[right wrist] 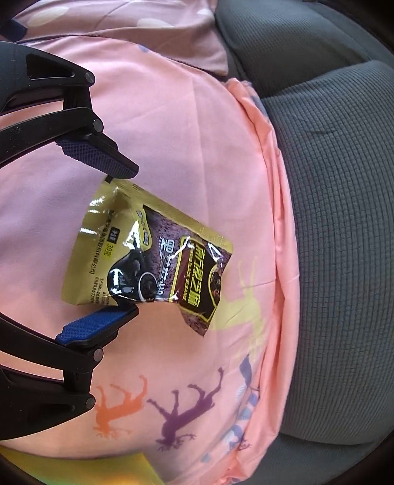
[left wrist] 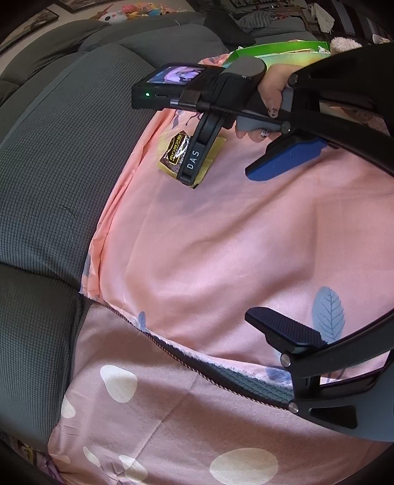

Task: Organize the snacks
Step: 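Move the right gripper to the black sesame bag and grasp it, then lift the black sesame bag with the right gripper and carry it to the box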

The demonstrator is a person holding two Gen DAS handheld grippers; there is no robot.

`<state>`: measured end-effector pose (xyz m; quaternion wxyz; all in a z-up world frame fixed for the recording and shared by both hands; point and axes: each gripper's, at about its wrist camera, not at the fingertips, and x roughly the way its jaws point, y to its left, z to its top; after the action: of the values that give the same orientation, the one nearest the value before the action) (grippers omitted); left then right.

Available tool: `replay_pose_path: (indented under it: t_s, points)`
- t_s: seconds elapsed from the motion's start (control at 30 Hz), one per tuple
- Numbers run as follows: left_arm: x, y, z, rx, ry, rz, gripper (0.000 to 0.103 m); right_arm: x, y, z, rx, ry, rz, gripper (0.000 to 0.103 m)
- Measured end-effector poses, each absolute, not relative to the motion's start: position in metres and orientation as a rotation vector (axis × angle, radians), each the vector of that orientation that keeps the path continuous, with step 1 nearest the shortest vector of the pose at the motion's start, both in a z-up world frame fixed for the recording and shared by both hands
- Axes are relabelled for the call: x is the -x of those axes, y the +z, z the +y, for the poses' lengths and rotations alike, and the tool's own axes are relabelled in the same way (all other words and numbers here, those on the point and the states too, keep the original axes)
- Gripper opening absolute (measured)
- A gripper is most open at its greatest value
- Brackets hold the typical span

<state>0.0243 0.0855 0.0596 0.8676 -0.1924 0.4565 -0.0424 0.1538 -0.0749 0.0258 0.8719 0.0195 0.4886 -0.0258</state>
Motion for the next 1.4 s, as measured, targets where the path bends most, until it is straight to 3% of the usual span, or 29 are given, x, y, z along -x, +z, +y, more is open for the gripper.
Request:
replay_pose_path:
  t_s: [0.1,0.13,0.17,0.33,0.47,0.7,0.9,1.0,1.07,1.1,1.33,1.4]
  points:
    - [-0.023,0.06,0.085,0.402,-0.086,0.956,0.085,-0.152,0.026,-0.082,-0.037,-0.062,0.995,0.083]
    - [-0.024,0.06,0.085,0.403,-0.087,0.955,0.085,-0.152,0.026,-0.084,-0.033,-0.066,0.992,0.073]
    - [-0.024,0.06,0.085,0.405,-0.089,0.956,0.085,-0.152,0.028,-0.085,-0.025,-0.071,0.985,0.055]
    - [-0.025,0.059,0.086,0.414,-0.082,0.958,0.085,-0.142,0.041,-0.098,-0.057,-0.019,0.995,0.023]
    - [-0.024,0.06,0.087,0.42,-0.08,0.953,0.085,-0.12,0.058,-0.1,-0.048,0.025,0.989,0.014]
    - [-0.021,0.056,0.082,0.442,-0.094,0.979,0.085,-0.049,0.078,-0.113,-0.179,0.228,1.042,0.013]
    - [-0.019,0.051,0.052,0.419,-0.207,1.031,0.085,-0.014,0.073,-0.121,-0.119,0.294,1.15,0.013]
    - [-0.018,0.044,0.031,0.401,-0.266,1.07,0.084,-0.015,0.076,-0.144,-0.165,0.21,1.144,0.025]
    - [-0.019,0.037,0.018,0.396,-0.311,1.103,0.084,-0.017,0.078,-0.16,-0.249,0.172,1.106,0.055]
    - [-0.02,0.034,0.012,0.397,-0.332,1.116,0.084,-0.018,0.076,-0.17,-0.316,0.156,1.093,0.06]
    - [-0.022,0.019,-0.019,0.322,-0.395,1.151,0.082,-0.03,0.046,-0.167,-0.514,0.253,1.174,0.062]
    - [-0.022,0.017,-0.025,0.321,-0.424,1.154,0.081,-0.033,0.039,-0.158,-0.491,0.243,1.198,0.057]
